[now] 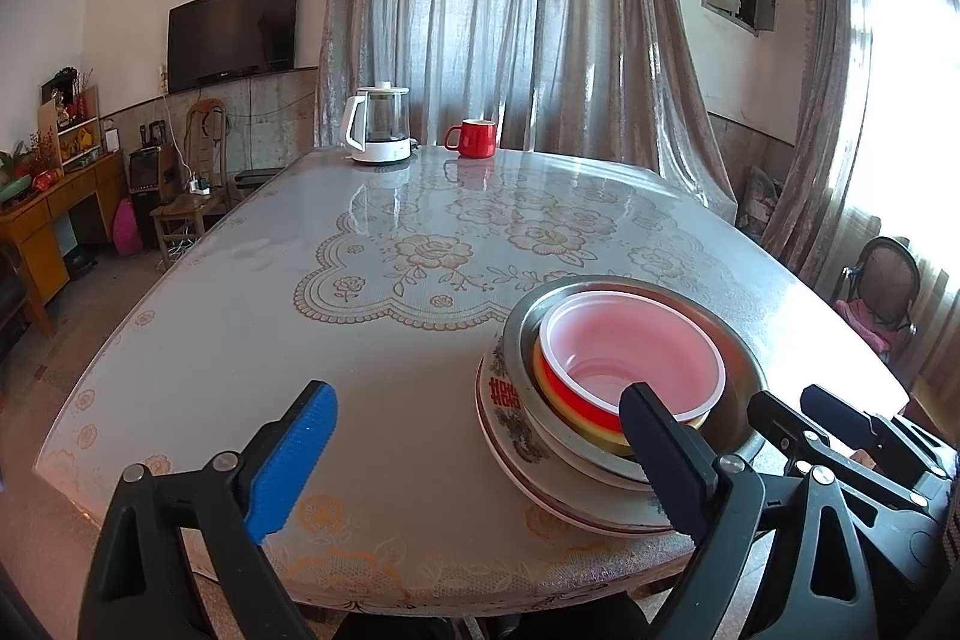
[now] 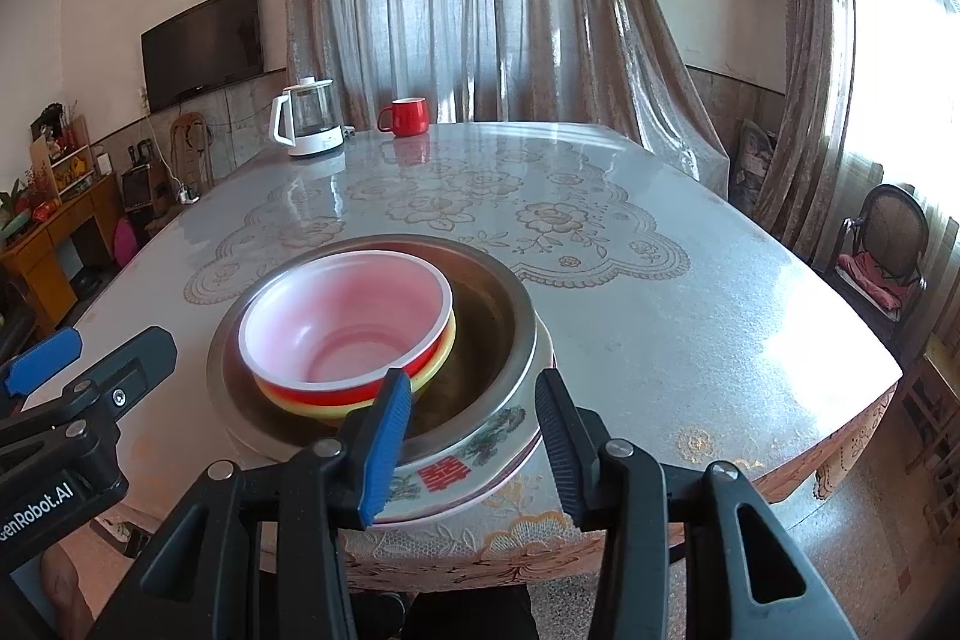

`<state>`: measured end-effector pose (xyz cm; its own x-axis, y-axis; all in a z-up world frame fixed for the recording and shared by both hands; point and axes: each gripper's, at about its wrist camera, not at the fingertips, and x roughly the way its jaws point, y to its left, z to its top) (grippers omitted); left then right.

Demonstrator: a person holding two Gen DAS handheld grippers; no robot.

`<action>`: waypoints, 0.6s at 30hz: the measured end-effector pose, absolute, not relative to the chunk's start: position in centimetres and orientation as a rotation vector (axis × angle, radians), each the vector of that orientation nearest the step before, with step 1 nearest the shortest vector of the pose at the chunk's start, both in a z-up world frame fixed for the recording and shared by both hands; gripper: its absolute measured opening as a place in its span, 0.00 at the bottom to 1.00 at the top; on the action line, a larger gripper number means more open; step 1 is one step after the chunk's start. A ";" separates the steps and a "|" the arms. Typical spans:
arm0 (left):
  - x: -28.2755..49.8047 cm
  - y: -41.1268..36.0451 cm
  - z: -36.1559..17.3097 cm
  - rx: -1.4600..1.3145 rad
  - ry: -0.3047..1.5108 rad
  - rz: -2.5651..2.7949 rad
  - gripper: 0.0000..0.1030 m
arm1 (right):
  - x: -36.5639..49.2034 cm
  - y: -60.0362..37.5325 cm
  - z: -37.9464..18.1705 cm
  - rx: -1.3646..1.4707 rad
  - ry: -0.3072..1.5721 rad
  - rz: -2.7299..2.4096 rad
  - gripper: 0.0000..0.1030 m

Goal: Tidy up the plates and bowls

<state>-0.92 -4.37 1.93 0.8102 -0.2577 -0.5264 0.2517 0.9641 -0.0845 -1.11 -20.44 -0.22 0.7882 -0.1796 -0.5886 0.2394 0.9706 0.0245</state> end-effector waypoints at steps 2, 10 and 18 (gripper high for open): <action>-0.9 -4.4 1.9 -0.011 0.564 -0.273 0.93 | -1.1 -20.4 -0.2 0.100 0.623 -0.228 0.42; -1.0 -4.4 2.0 -0.009 0.561 -0.277 0.93 | -1.2 -20.3 -0.2 0.098 0.626 -0.224 0.42; -0.8 -4.4 1.8 -0.020 0.572 -0.283 0.93 | -1.2 -20.2 -0.3 0.099 0.630 -0.221 0.42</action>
<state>-0.84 -4.37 1.83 0.8031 -0.2701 -0.5311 0.2591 0.9610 -0.0968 -1.16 -20.23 -0.35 0.7857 -0.1747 -0.5934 0.2347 0.9718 0.0246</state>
